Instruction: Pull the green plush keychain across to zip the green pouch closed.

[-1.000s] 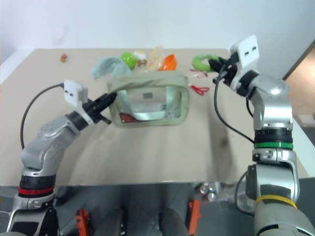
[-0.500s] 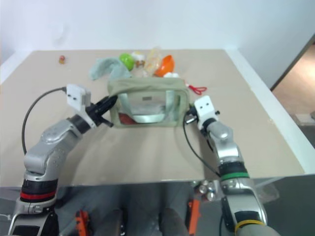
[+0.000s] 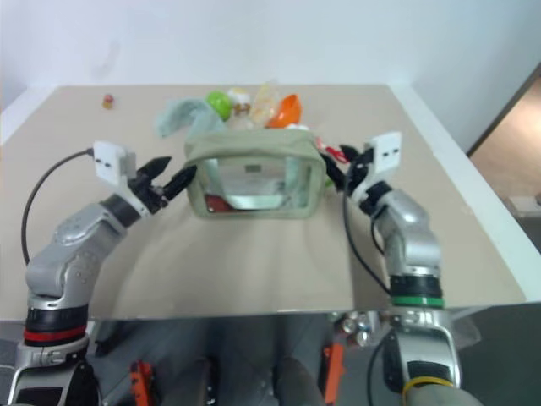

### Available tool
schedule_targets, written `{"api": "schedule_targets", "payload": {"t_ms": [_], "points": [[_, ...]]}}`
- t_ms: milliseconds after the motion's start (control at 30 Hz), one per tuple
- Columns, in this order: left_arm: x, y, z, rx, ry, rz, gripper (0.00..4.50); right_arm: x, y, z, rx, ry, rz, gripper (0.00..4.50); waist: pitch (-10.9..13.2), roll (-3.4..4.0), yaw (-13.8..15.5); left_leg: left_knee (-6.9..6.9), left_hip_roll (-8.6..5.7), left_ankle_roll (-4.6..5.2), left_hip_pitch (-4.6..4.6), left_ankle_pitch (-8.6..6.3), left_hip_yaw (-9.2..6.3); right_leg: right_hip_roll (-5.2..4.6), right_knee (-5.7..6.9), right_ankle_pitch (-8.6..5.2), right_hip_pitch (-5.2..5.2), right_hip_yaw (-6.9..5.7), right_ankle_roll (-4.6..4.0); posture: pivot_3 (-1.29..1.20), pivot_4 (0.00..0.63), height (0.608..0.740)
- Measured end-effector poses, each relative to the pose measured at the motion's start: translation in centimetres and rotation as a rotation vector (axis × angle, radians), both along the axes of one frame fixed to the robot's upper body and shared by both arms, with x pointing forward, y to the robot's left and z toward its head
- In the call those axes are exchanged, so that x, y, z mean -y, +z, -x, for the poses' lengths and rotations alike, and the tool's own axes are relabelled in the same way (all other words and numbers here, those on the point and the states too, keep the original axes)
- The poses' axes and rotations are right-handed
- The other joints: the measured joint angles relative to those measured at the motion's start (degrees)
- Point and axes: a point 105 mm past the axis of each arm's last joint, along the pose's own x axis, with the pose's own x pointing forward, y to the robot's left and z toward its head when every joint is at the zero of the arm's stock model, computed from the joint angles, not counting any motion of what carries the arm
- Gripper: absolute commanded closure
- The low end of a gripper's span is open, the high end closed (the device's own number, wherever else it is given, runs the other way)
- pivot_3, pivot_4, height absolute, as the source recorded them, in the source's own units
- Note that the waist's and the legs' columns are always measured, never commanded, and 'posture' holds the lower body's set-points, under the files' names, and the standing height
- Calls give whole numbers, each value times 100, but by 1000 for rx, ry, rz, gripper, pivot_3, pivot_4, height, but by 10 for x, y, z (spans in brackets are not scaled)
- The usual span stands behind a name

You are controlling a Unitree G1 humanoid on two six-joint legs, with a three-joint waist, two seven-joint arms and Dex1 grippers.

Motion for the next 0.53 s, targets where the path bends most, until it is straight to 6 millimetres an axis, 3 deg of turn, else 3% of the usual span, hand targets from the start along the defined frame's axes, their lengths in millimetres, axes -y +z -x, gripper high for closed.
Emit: {"api": "schedule_targets", "payload": {"t_ms": [33, 267, 400, 533], "points": [[-4, 2, 1, 2, -4, -2, 0, 3, 4, 6, 8, 13, 11, 34, 0, 0, 1, 0, 0, 0, 0, -1, 0, 0, 0, -3, 0, -1, 3, 0, 150, 740], [-33, 16, 17, 21, 3, -39, 0, 25, 14, 31, -44, 31, 15, 34, 0, 0, -9, 1, 2, 1, 7, -1, 4, 0, -1, -5, 2, 4, 4, 0, 150, 740], [-41, 1, 31, -4, 26, -68, 0, 15, 4, 52, -115, 125, 52, 34, 0, 0, -7, 0, 3, 1, 5, -2, 7, -1, -2, -7, 1, 7, 6, 0, 150, 740], [-54, -34, 50, -80, 109, -147, 0, -4, -13, 81, -187, 251, 119, 34, -1, -2, -3, -1, 4, 3, 6, -5, 9, -4, -2, -14, 0, 8, 5, 0, 150, 740]]}}
